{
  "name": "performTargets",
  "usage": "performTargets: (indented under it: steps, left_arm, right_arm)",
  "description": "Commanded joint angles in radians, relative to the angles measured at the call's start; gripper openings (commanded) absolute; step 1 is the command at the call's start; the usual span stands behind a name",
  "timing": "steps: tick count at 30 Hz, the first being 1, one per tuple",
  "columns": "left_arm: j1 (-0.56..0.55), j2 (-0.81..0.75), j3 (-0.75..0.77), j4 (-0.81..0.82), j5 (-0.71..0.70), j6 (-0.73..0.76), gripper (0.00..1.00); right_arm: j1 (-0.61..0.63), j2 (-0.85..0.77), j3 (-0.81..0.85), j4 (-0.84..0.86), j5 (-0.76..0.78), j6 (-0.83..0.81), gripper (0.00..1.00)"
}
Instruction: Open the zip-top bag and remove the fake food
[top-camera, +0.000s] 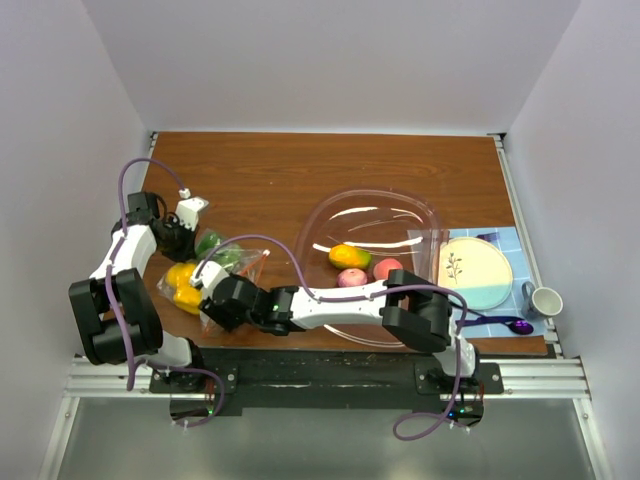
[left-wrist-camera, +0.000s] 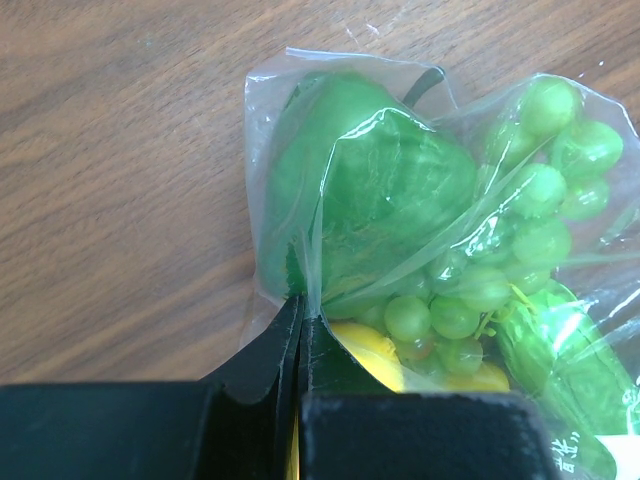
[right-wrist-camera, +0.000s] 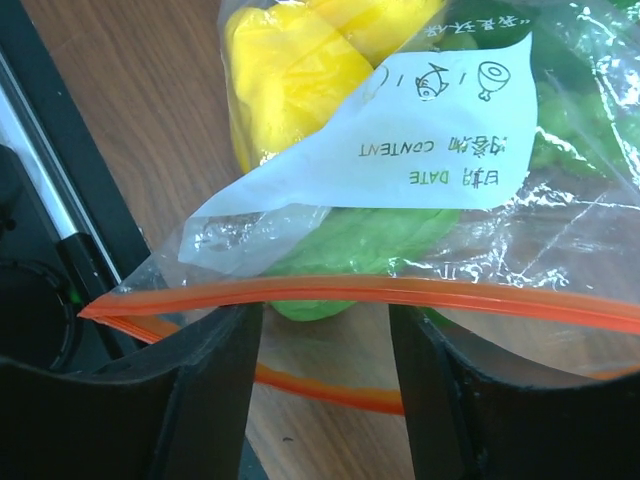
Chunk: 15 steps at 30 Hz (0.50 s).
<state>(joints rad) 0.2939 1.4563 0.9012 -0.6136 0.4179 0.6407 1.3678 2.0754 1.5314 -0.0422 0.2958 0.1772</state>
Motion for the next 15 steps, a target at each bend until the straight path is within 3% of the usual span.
performTargets:
  steps: [1,3,4,5,8,15]
  left_arm:
    - [-0.001,-0.022,-0.012,0.002,0.005,0.014,0.00]
    - [0.001,-0.024,-0.012,0.000,0.005,0.014,0.00]
    - [-0.001,-0.024,-0.015,0.000,0.004,0.014,0.00]
    - [0.001,-0.027,-0.015,-0.003,0.004,0.016,0.00]
    - [-0.001,-0.034,-0.013,-0.014,0.002,0.019,0.00]
    - [0.001,-0.053,-0.027,-0.005,-0.007,0.031,0.00]
  right_arm:
    - [0.002,0.066,0.099,-0.028,0.003,0.030,0.73]
    - [0.004,0.101,0.142,-0.039,0.008,0.042,0.84]
    - [0.004,0.136,0.159,-0.044,0.038,0.063,0.95]
    - [0.004,0.159,0.200,-0.056,0.052,0.077,0.97]
    - [0.004,0.210,0.253,-0.128,0.130,0.111,0.98]
    - [0.002,0.151,0.096,-0.085,0.210,0.123,0.92]
